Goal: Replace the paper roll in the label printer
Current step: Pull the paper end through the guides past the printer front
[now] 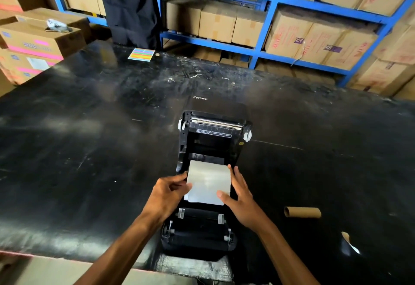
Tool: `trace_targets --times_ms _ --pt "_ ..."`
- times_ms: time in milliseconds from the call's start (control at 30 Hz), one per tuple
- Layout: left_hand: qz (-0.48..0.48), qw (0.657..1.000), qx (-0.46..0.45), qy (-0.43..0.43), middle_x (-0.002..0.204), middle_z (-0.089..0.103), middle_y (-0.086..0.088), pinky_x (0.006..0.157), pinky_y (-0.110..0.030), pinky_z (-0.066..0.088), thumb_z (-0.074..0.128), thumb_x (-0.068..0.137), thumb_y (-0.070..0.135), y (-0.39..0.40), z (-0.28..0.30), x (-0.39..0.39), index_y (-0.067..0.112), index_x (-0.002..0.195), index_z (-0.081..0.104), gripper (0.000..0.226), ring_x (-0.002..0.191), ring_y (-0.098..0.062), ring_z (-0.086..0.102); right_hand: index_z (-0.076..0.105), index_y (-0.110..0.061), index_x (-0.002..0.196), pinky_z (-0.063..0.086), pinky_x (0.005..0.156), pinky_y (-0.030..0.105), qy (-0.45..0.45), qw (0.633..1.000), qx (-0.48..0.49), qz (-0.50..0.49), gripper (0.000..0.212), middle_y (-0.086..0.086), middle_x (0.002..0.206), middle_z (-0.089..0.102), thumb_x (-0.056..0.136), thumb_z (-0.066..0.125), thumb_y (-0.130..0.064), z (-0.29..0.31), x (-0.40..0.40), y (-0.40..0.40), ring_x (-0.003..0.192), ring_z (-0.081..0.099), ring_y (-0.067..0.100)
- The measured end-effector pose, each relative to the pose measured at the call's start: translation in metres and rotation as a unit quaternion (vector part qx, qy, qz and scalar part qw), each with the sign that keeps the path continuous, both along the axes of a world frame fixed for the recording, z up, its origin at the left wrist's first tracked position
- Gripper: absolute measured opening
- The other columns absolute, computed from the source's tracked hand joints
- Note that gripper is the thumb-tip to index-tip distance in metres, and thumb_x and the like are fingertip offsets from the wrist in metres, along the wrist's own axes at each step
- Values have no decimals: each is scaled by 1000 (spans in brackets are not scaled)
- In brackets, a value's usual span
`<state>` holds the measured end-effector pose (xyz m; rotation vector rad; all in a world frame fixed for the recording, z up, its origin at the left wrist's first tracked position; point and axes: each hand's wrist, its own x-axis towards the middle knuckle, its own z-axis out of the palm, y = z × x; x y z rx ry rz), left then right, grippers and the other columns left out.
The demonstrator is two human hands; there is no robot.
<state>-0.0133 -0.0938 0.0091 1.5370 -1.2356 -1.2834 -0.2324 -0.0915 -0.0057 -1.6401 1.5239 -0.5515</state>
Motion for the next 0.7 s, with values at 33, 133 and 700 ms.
trace_targets --times_ms 33,133,700 --pt "2 1000 0 -6 104 76 -13 100 -32 49 70 86 20 -1 -1 0 15 122 67 37 92 -11 63 -6 -76 120 -2 119 49 6 1000 0 -2 68 -31 148 -17 87 51 -56 -1 1 0 144 -17 6" --pt "19 999 -21 -45 104 75 3 95 -20 48 74 82 33 -4 -3 -1 13 121 67 44 97 -1 65 -7 -69 127 -7 116 44 20 1000 -4 -5 69 -24 154 -16 89 49 -54 1 5 3 144 -18 7" --pt "34 980 -130 -144 67 67 12 57 -1 46 79 78 15 18 -22 0 13 79 70 10 60 7 64 66 -7 63 35 103 43 -2 955 -97 -279 28 -3 113 59 79 74 -28 -2 30 39 115 49 19"
